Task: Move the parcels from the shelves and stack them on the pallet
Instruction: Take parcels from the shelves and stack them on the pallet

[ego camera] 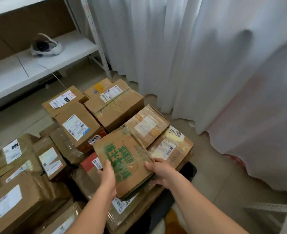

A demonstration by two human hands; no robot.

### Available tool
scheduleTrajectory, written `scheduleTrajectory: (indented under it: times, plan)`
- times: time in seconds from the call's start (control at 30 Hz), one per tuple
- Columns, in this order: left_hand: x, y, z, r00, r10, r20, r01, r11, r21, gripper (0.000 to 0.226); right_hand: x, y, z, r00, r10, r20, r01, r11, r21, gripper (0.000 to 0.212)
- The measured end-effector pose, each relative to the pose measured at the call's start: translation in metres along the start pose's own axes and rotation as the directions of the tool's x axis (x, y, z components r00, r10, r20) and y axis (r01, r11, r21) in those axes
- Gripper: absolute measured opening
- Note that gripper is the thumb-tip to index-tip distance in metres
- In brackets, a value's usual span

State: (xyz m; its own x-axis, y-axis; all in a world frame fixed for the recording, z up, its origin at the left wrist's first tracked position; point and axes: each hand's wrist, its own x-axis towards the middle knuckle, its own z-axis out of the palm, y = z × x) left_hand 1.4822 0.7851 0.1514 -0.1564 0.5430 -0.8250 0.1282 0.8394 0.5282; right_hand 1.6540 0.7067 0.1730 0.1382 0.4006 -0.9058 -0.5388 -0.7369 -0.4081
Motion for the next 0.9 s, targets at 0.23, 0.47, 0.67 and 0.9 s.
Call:
scheduleTrajectory:
  times: [0.23, 0.47, 0.67, 0.9]
  plan:
    - [0.006, -0.004, 0.0, 0.98, -0.138, -0.143, 0.097, 0.961, -0.261, 0.109, 0.031, -0.03, -0.014, 0.984, 0.085, 0.158, -0.051, 0.977, -0.207, 0.068]
    - [0.015, -0.005, -0.014, 0.945, -0.126, -0.301, 0.041, 0.961, -0.275, 0.07, 0.043, -0.029, -0.002, 0.974, 0.116, 0.194, -0.065, 0.965, -0.253, 0.066]
    - [0.015, 0.004, -0.013, 0.956, -0.069, -0.285, -0.006, 0.967, -0.254, 0.053, 0.053, -0.028, 0.0, 0.975, 0.085, 0.206, -0.042, 0.978, -0.205, 0.065]
    - [0.02, 0.013, -0.005, 0.926, 0.056, -0.372, -0.103, 0.989, -0.108, 0.047, 0.05, -0.032, -0.006, 0.977, 0.056, 0.204, -0.012, 0.977, -0.212, 0.06]
